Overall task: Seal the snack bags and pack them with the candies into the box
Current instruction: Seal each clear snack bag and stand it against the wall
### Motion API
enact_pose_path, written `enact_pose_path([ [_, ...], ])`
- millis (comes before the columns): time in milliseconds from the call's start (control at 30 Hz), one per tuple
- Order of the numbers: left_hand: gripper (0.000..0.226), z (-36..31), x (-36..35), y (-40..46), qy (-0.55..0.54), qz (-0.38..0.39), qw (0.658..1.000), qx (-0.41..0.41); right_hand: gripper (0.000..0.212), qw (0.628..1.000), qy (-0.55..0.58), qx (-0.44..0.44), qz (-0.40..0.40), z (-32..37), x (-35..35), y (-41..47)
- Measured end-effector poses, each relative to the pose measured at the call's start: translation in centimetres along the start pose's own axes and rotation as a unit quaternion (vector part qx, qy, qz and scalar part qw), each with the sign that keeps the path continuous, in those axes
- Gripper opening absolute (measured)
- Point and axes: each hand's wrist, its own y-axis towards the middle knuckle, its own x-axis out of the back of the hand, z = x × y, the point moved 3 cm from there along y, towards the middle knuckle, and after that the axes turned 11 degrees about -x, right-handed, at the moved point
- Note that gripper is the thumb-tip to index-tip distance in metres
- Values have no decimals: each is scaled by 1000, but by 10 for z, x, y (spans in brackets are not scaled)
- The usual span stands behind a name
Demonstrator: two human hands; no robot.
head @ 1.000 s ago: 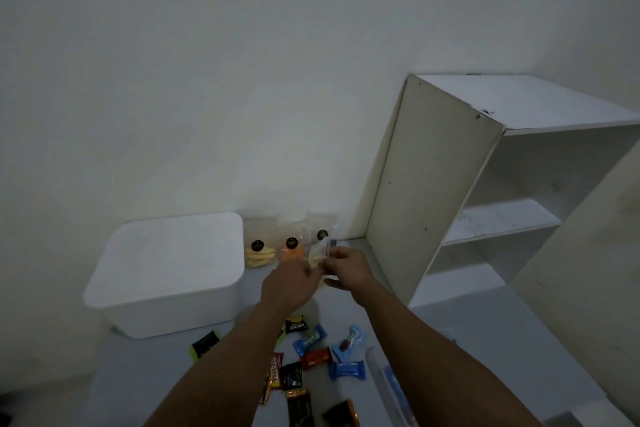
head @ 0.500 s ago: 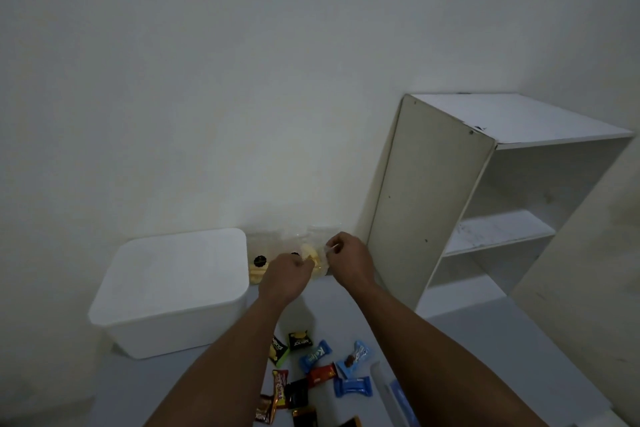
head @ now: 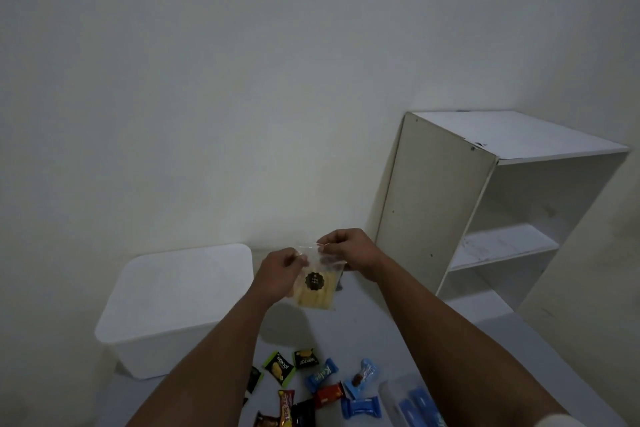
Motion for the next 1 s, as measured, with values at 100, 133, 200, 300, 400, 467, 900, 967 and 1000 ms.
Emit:
enact_pose_path([
  [100,31,-2,3,-1,2,-5,1000,-11,24,999,-42,24,2,6,-1,-5],
  [133,31,-1,4,0,-2,-5,1000,-7,27,997,-65,36,-1,7,-2,-6],
  [200,29,0,4,-1,-18,0,1000,-5,26,991,-108,72,-10,8,-5,-5],
  [300,24,-4,6,-3,-56,2,998,-4,19,988,-127,88,-18,8,-6,-3],
  [400,23,-15,12,-1,-89,-8,996,1,18,988,-132,83,-3,8,-6,-2],
  [467,22,-20,15,0,-75,-1,997,-15,19,987,-134,89,-4,9,-6,-1],
  [900,18,-29,17,5,-21,30,998,-50,12,985,-139,106,12,11,-6,-4],
  [967,18,-30,17,8,-9,22,998,-61,15,987,-119,106,-8,8,-4,-3],
  [1000,17,-31,18,9,-9,17,998,-63,17,988,-108,104,-18,7,-4,-3],
])
